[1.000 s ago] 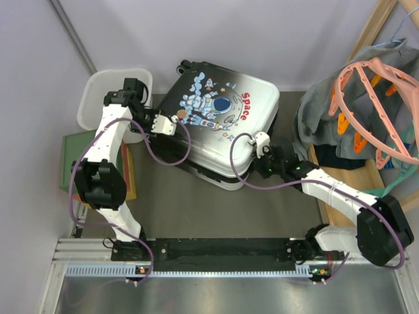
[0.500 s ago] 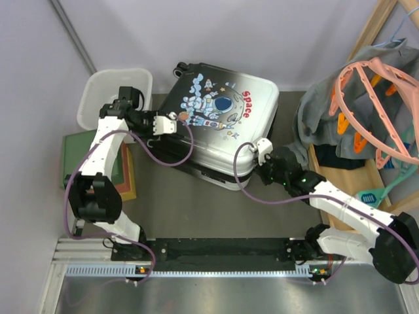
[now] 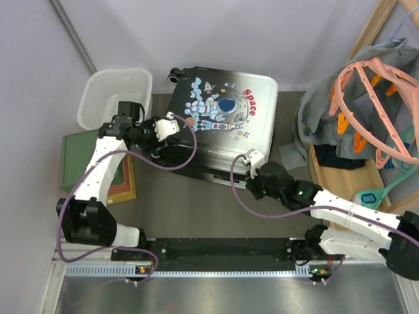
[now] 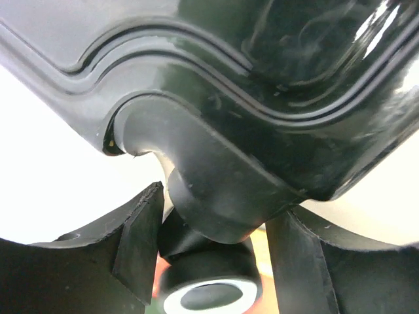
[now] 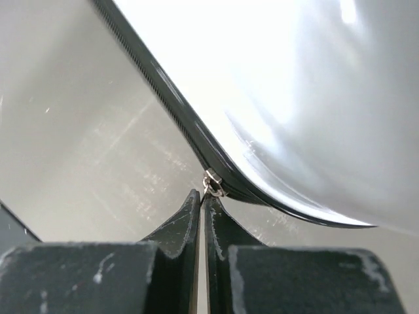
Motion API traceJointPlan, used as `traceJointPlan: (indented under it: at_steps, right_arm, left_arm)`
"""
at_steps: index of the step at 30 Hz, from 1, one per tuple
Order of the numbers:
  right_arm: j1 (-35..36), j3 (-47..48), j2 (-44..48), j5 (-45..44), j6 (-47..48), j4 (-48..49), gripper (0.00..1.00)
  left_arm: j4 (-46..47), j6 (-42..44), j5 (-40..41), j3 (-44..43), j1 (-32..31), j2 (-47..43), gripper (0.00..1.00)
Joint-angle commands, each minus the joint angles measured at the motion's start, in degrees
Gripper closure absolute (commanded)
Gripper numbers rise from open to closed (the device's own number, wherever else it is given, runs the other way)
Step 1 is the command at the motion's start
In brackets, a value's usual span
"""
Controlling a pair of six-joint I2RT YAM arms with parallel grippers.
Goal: Open, take out, and arrange the luggage
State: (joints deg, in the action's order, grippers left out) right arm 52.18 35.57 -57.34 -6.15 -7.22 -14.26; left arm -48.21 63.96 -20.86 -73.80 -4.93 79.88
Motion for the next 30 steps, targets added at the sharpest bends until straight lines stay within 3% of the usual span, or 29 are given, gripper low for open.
traceJointPlan:
  at_steps: [1,6,10,16,23,30]
  right_arm:
    - [4.1,3.1,1.6,1.9,-10.9,6.6,1.0]
    - [5.6,4.9,-1.9,-6.5,-13.7,6.2,1.0]
    - [6.0,7.3,-6.7,-6.9,-14.7,7.9,1.0]
    - [12.1,13.5,-13.3,-9.1,-13.5,13.4,1.0]
    - [16.9,22.3,-26.5,-2.4,-13.8,21.8,1.0]
    - [17.4,24.4,-30.5,-1.9,-18.1,26.7,1.0]
  left_arm:
    - [4.3,-29.4,-5.6,0.7,-3.8,-3.6,1.0]
    - [4.2,-39.2,-3.7,1.6,-10.2,-5.5,1.0]
    - [2.7,-47.2,-5.2,1.9,-13.7,-6.6,1.0]
    - [1.9,-55.7,-9.5,4.0,-15.2,-8.6,1.0]
    - [2.6,-59.0,-11.6,4.5,-15.5,-10.3,1.0]
    - [1.8,-58.2,-11.5,5.6,-15.5,-11.1,1.0]
